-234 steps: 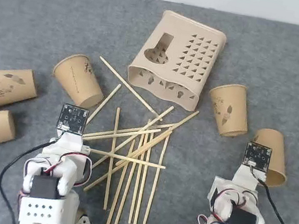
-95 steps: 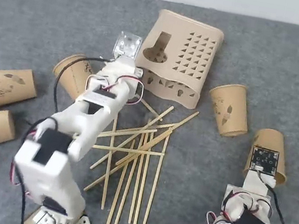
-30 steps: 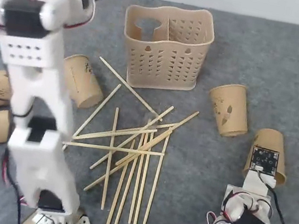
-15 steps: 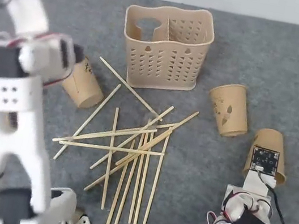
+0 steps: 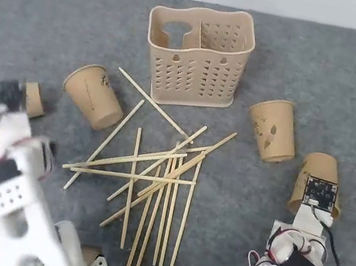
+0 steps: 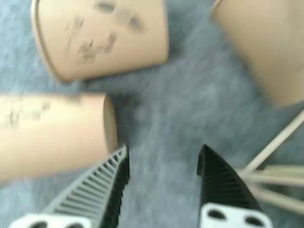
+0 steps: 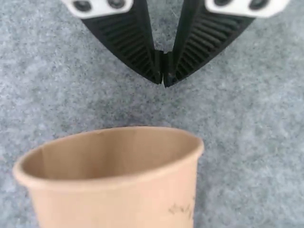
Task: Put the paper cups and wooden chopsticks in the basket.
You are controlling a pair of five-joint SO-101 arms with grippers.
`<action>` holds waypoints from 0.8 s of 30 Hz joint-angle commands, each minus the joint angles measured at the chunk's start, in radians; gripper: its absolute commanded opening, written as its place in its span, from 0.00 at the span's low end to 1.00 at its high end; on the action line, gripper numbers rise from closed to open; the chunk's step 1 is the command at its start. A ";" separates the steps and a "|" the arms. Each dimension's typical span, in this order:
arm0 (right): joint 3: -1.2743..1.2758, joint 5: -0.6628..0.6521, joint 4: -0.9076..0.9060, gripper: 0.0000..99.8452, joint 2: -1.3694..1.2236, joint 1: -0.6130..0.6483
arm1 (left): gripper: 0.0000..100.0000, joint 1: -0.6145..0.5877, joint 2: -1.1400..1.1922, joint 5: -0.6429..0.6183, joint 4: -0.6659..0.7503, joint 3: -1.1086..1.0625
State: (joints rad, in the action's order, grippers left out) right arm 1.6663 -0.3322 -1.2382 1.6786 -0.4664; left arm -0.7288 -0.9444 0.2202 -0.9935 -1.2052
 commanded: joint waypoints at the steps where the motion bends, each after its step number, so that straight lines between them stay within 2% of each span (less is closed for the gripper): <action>1: -0.018 -0.009 0.015 0.01 0.018 -0.012 | 0.22 -0.025 -0.163 0.040 0.054 -0.182; 6: -0.018 -0.009 0.015 0.01 0.018 -0.013 | 0.22 -0.049 -0.305 0.041 0.112 -0.294; 11: -0.046 -0.020 -0.005 0.02 0.016 -0.044 | 0.22 0.012 -0.473 0.044 0.057 -0.361; 15: -0.097 -0.258 -0.018 0.02 0.018 -0.077 | 0.22 0.037 -0.624 0.109 -0.025 -0.404; 16: -0.104 -0.287 -0.015 0.02 0.018 -0.091 | 0.22 0.040 -0.664 0.123 -0.049 -0.412; 19: -0.132 -0.267 -0.002 0.02 0.018 -0.102 | 0.22 0.051 -0.781 0.132 -0.114 -0.440; 21: -0.157 -0.270 -0.007 0.06 0.018 -0.102 | 0.22 0.048 -0.850 0.130 -0.135 -0.455; 24: -0.199 -0.293 -0.007 0.16 0.018 -0.107 | 0.22 0.046 -0.879 0.129 -0.143 -0.463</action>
State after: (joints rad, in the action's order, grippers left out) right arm 1.5558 -0.6007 -1.2505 1.6801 -0.5600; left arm -0.6843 -1.7683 0.3399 -1.1239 -1.6701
